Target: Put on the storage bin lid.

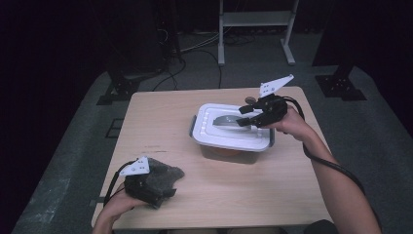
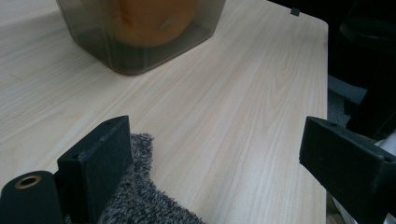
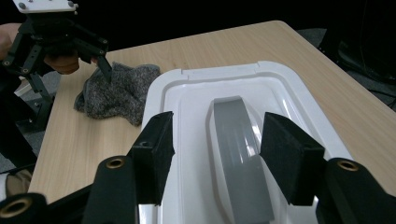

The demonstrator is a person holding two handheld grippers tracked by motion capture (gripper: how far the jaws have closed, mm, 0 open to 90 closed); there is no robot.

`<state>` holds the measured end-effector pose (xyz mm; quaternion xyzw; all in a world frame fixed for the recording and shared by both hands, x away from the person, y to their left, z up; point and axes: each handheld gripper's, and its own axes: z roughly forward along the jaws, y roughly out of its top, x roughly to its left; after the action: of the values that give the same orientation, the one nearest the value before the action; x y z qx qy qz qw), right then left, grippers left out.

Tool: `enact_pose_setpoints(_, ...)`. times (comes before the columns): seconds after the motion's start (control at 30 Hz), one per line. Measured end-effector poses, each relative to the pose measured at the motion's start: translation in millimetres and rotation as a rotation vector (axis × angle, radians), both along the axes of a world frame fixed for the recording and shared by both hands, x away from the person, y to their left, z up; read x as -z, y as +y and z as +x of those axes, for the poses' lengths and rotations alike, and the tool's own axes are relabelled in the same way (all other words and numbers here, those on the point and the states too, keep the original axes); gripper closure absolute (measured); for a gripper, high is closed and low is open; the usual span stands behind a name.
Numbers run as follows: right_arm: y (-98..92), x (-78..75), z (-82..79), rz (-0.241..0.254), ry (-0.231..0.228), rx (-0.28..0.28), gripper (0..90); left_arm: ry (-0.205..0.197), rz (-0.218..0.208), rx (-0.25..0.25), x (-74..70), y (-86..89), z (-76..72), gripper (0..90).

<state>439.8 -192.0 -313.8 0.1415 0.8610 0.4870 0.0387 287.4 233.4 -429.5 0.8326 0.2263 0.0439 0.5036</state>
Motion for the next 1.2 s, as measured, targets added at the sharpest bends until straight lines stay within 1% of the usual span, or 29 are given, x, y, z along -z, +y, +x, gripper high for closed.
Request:
enact_pose_setpoints(0.37,-24.8,-1.3,-16.2,-0.001,0.0,0.039,41.0,-0.006,0.0,0.009,-0.2,-0.7,1.6,8.8)
enact_pose_setpoints(0.57,-38.6,-2.8,-24.4,0.013,-0.006,0.057,39.6,-0.007,0.004,0.007,-0.6,-1.6,1.4,8.8)
enact_pose_setpoints(0.77,-54.5,1.4,-32.0,0.02,-0.003,0.078,39.4,-0.004,0.003,0.009,0.1,-2.8,1.6,8.8)
enact_pose_setpoints(0.87,-62.4,3.2,-36.2,0.021,0.008,0.091,39.1,-0.003,0.002,0.007,0.0,-2.3,1.6,8.8)
enact_pose_setpoints(1.07,-73.4,6.1,-42.4,0.007,0.015,0.107,38.6,-0.004,0.004,0.007,-0.1,-2.2,1.9,8.8)
enact_pose_setpoints(1.2,-81.0,7.7,-46.8,0.017,0.016,0.121,38.6,-0.002,0.001,0.004,0.1,-2.4,2.1,8.8)
